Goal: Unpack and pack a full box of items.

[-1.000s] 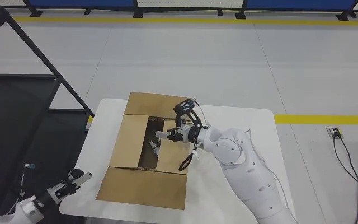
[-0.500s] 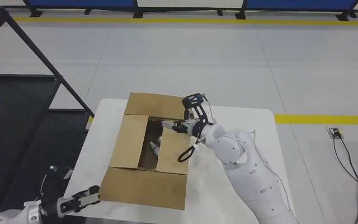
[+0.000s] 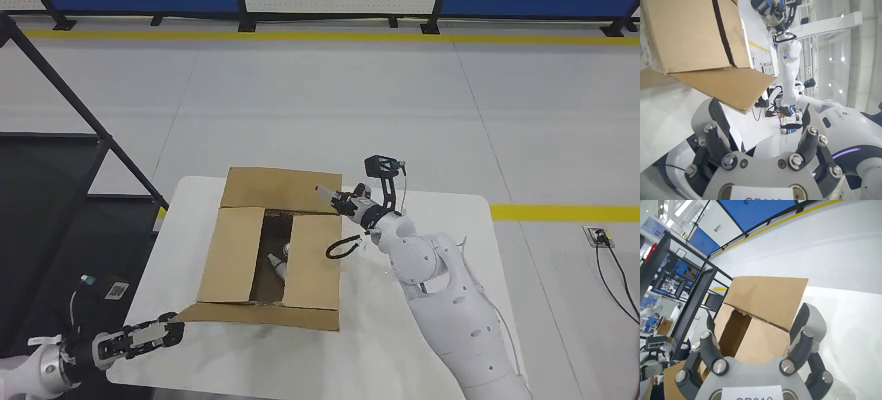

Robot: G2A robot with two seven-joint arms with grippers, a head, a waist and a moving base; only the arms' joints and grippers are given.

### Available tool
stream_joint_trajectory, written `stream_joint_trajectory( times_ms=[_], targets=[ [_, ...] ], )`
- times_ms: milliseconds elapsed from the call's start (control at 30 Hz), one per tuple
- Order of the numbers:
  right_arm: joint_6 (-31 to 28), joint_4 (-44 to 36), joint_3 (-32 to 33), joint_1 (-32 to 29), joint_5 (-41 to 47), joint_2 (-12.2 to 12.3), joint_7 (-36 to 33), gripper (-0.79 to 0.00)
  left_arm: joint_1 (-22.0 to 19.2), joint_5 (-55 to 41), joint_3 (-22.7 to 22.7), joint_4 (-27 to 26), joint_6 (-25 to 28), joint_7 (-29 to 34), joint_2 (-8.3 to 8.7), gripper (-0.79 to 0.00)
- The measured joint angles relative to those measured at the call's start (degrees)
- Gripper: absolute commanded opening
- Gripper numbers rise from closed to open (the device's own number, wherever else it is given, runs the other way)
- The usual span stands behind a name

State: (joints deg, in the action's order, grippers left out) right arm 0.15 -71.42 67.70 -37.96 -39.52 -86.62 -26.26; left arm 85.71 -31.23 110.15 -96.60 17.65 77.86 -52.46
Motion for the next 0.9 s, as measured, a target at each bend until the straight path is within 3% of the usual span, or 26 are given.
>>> stream_joint_trajectory(
  times_ms=[133, 400, 633, 900],
  targets=[
    [-0.3, 8.4, 0.0, 4.8, 3.2, -0.6, -0.3, 0.0, -0.2, -1.2, -1.1, -1.7, -3.1, -5.8, -0.2, 0.0],
    [-6.7, 29.0, -1.7, 15.1, 10.8, -2.5, 1.2, 0.0, -1.8, 0.6, -4.5, -2.2, -8.7, -17.5, -0.58, 0.0],
    [-13.6, 42.6, -3.6, 21.4, 16.1, -4.6, -0.3, 0.0, -3.6, 2.3, -6.8, -1.0, -10.6, -22.7, -0.76, 0.0],
    [-24.2, 51.1, -3.6, 25.4, 22.2, -5.9, -5.6, 0.0, -4.7, 5.3, -8.7, -0.2, -10.4, -26.4, -0.88, 0.0]
  ],
)
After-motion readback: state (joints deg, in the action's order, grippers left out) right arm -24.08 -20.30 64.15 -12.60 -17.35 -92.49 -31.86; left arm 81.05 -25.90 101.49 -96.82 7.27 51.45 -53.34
